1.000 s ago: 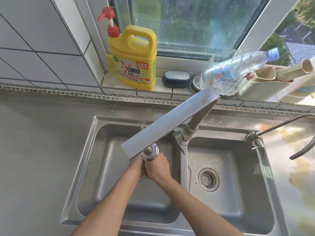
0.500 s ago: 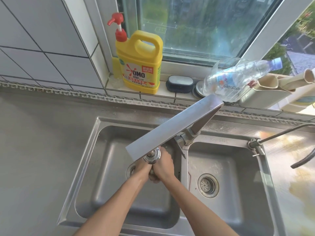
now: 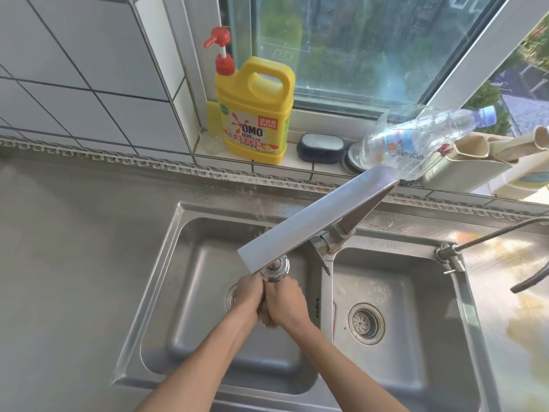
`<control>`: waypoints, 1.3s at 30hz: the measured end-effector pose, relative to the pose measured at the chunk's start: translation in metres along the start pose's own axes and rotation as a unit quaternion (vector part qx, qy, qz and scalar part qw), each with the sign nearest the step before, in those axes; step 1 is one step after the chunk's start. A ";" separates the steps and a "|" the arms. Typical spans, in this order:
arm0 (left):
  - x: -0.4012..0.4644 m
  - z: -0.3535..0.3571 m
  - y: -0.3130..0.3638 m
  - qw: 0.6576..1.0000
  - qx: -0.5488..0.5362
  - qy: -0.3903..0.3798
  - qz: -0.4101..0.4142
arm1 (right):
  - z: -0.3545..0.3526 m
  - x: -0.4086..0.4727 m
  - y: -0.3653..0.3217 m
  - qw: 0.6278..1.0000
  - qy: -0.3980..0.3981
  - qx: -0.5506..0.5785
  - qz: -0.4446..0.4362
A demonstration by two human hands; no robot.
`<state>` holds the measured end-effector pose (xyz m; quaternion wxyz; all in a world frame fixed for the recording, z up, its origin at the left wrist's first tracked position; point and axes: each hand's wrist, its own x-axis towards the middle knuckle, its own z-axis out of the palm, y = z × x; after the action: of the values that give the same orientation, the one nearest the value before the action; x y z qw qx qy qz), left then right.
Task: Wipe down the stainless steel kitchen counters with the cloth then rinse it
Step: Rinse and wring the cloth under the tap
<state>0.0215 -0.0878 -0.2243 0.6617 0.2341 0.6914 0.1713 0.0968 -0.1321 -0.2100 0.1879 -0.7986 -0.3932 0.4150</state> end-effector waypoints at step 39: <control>-0.030 -0.016 0.002 0.997 0.009 -0.071 0.013 | -0.044 0.009 0.016 0.993 0.007 -0.104 -0.050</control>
<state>0.0064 -0.1016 -0.1974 0.7048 0.2610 0.6408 0.1566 0.1433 -0.1337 -0.1984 0.1275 -0.7960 -0.4726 0.3561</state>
